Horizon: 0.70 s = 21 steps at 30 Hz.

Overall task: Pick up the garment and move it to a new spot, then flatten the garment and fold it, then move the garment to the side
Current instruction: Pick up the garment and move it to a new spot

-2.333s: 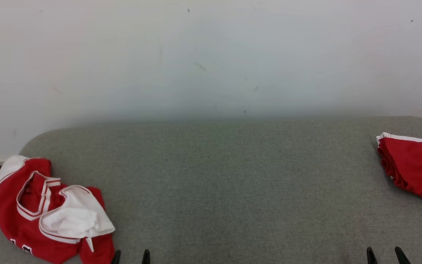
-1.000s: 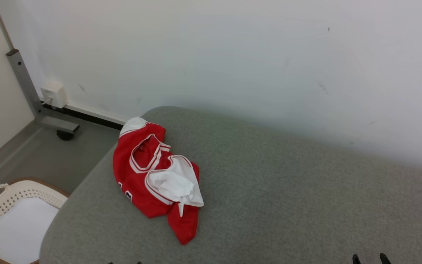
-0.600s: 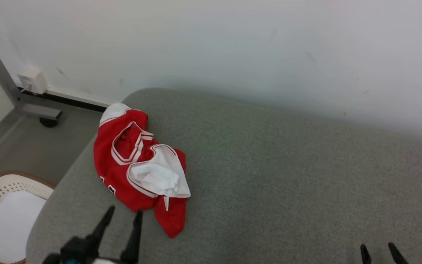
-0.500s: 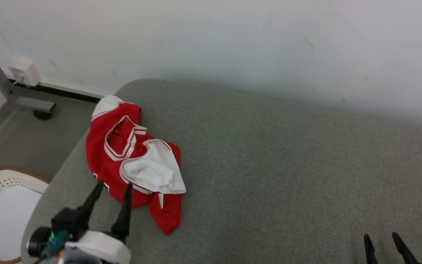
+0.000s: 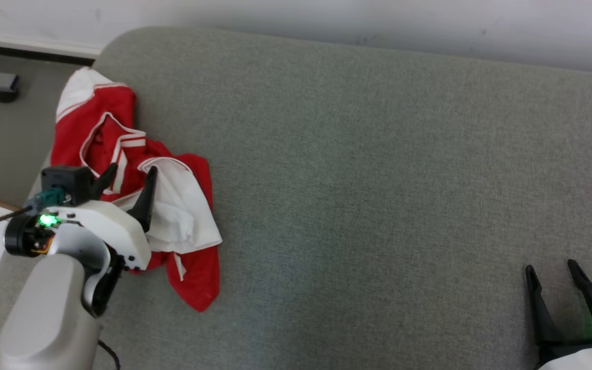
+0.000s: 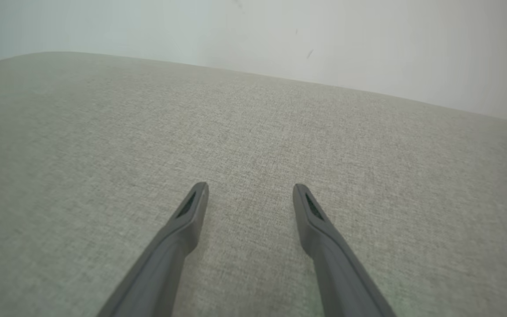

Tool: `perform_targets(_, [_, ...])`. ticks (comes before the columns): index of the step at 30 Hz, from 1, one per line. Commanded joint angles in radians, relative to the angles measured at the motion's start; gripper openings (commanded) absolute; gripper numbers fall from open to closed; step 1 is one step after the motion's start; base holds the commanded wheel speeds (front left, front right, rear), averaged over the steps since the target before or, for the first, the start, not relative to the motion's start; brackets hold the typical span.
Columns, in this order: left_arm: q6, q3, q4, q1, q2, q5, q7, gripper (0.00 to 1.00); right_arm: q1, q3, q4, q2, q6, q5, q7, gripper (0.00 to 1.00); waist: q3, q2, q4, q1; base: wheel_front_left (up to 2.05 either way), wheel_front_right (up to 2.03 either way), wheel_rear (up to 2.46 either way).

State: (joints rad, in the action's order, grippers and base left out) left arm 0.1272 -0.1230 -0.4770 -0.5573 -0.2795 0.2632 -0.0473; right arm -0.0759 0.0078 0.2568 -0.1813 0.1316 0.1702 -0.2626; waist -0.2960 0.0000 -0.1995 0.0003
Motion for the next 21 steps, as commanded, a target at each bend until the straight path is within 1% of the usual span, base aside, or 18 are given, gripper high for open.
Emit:
perform_targets(1, [0.003,-0.009,-0.023,-0.021,-0.011,0.014,-0.015,1.00,-0.017,0.000,-0.005,-0.010,-0.002,-0.002,-0.003,1.00,-0.067,0.0000,0.025,-0.0003,0.00,0.00,0.00])
perform_targets(5, [0.001,-0.066,-0.115,-0.088,-0.039,0.070,-0.070,1.00,-0.049,0.009,-0.001,-0.025,-0.002,-0.002,0.000,1.00,-0.114,0.0000,0.041,-0.0003,0.00,0.00,0.00])
perform_targets(7, [0.002,-0.088,-0.152,-0.114,-0.050,0.101,-0.077,1.00,-0.057,0.014,0.006,-0.029,-0.003,0.000,0.002,1.00,-0.125,0.0000,0.050,-0.0003,0.00,0.00,0.00])
perform_targets(13, [0.002,-0.142,-0.257,-0.149,-0.048,0.156,-0.084,1.00,-0.057,0.015,0.023,-0.029,-0.005,0.005,0.004,1.00,-0.127,0.0000,0.068,-0.0003,0.00,0.00,0.00])
perform_targets(14, [0.002,-0.149,-0.273,-0.151,-0.048,0.166,-0.088,0.34,-0.056,0.017,0.026,-0.028,-0.005,0.005,0.004,1.00,-0.124,0.0000,0.070,-0.0003,0.00,0.00,0.00])
perform_targets(15, [0.002,-0.161,-0.283,-0.150,-0.043,0.176,-0.091,0.06,-0.055,0.019,0.028,-0.025,-0.005,0.006,0.004,1.00,-0.119,0.0000,0.073,-0.0003,0.00,0.00,0.00])
perform_targets(16, [0.003,-0.174,-0.287,-0.151,-0.038,0.191,-0.095,0.00,-0.054,0.019,0.028,-0.022,-0.005,0.007,0.004,1.00,-0.114,0.0000,0.075,-0.0003,0.00,0.00,0.00])
perform_targets(21, [0.004,-0.216,-0.256,-0.169,-0.051,0.244,-0.050,0.00,-0.050,0.031,0.030,-0.003,-0.003,0.012,0.001,1.00,-0.074,0.0000,0.083,-0.0003,0.00,0.00,0.00])
